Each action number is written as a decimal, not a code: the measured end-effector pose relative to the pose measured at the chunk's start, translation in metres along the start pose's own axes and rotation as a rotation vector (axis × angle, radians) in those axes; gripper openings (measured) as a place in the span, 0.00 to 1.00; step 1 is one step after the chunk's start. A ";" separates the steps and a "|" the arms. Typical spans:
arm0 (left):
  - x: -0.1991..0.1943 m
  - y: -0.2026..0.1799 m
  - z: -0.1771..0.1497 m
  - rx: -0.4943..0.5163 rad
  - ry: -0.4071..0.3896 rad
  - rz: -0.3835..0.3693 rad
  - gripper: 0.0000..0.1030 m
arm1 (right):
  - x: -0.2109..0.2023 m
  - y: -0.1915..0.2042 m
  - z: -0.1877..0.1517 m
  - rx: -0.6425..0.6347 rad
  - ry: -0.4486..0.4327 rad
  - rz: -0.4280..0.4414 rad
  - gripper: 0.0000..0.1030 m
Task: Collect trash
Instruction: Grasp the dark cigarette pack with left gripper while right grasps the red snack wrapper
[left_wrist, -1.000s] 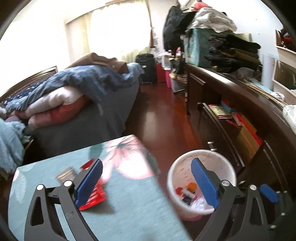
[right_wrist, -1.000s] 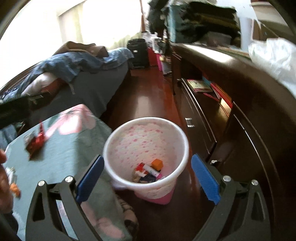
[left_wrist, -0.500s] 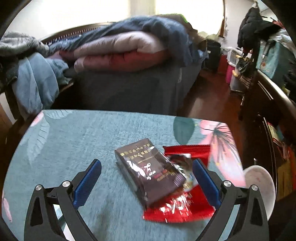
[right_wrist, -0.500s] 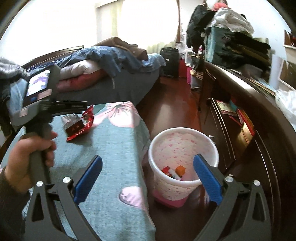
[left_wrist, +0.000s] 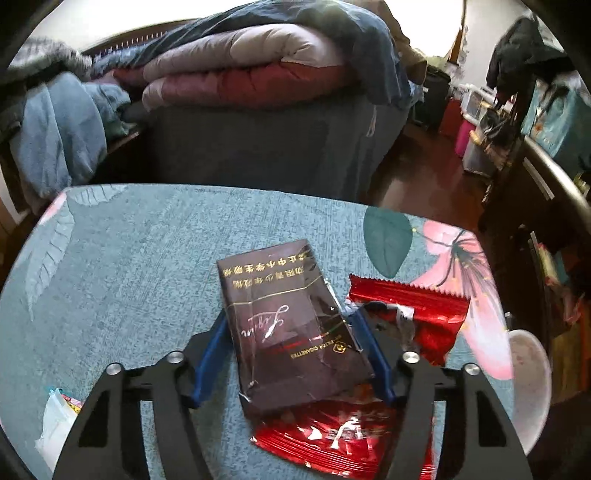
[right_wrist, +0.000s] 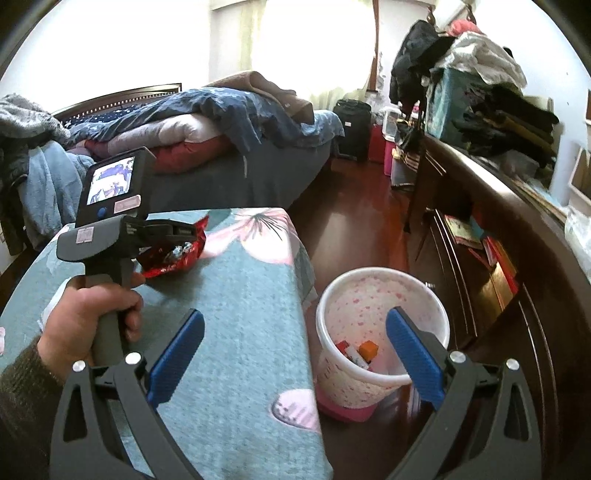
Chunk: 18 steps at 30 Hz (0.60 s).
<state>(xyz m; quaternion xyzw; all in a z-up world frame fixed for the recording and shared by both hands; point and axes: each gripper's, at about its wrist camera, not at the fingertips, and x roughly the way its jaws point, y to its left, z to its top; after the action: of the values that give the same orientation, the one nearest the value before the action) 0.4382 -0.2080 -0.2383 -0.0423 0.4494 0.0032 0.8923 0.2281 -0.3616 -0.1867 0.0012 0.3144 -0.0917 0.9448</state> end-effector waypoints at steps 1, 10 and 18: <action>-0.003 0.004 0.001 -0.008 -0.001 -0.015 0.58 | 0.000 0.004 0.002 -0.009 -0.004 0.001 0.96; -0.059 0.058 0.007 -0.032 -0.100 -0.068 0.54 | 0.010 0.049 0.020 -0.065 0.003 0.039 0.96; -0.092 0.114 0.009 -0.009 -0.218 0.017 0.54 | 0.069 0.099 0.047 -0.034 0.069 0.133 0.96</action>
<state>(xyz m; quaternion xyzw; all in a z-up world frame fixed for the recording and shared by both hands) 0.3854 -0.0905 -0.1671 -0.0419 0.3501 0.0176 0.9356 0.3279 -0.2787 -0.1956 0.0089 0.3474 -0.0233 0.9374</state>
